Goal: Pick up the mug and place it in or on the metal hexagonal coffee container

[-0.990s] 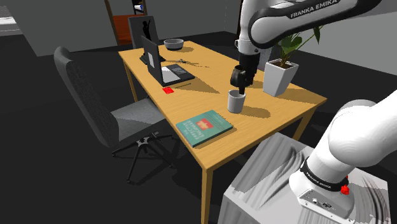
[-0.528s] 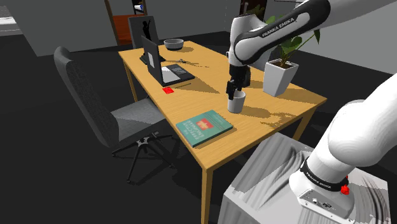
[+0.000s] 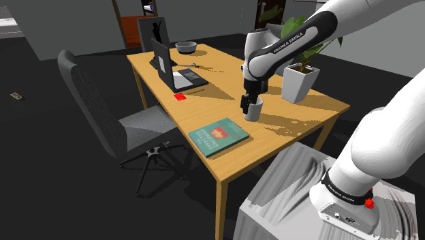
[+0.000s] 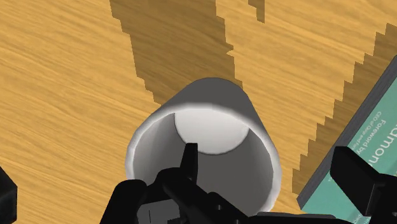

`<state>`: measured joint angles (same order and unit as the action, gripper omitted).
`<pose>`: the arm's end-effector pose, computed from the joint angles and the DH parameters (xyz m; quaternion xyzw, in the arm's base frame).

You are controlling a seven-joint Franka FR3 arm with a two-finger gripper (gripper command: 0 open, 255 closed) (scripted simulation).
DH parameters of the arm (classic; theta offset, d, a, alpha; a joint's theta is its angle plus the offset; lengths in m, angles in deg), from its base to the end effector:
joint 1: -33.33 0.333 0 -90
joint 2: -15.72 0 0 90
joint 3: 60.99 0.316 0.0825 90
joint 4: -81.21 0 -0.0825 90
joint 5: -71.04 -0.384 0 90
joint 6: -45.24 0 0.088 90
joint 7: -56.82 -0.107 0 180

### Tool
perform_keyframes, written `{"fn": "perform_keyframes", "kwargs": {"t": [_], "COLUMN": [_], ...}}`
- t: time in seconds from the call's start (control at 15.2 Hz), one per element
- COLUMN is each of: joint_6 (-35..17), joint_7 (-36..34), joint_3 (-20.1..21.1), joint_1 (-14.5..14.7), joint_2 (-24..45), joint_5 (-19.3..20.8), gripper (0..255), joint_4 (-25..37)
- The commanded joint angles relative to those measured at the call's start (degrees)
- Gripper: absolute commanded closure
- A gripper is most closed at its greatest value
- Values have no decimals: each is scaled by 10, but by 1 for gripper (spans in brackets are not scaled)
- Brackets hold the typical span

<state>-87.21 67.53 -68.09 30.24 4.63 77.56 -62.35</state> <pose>0.4399 -0.0808 0.3529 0.9986 0.0441 -0.0059 0.0295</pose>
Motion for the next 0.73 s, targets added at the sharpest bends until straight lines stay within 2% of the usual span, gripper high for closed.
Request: {"fn": "perform_keyframes", "kwargs": {"t": [0.0,0.4,0.46,0.66], "joint_6": [-8,-7,-7,-7], "joint_7": [0,0,0,0], "joint_3": [-1,-1,-1,-1], "joint_1": [0,0,0,0], "joint_2": [4,4,4,4], "joint_5": [0,0,0,0], "gripper": [0,0,255,255], "joint_4": [-3,-3,-3,-3]}}
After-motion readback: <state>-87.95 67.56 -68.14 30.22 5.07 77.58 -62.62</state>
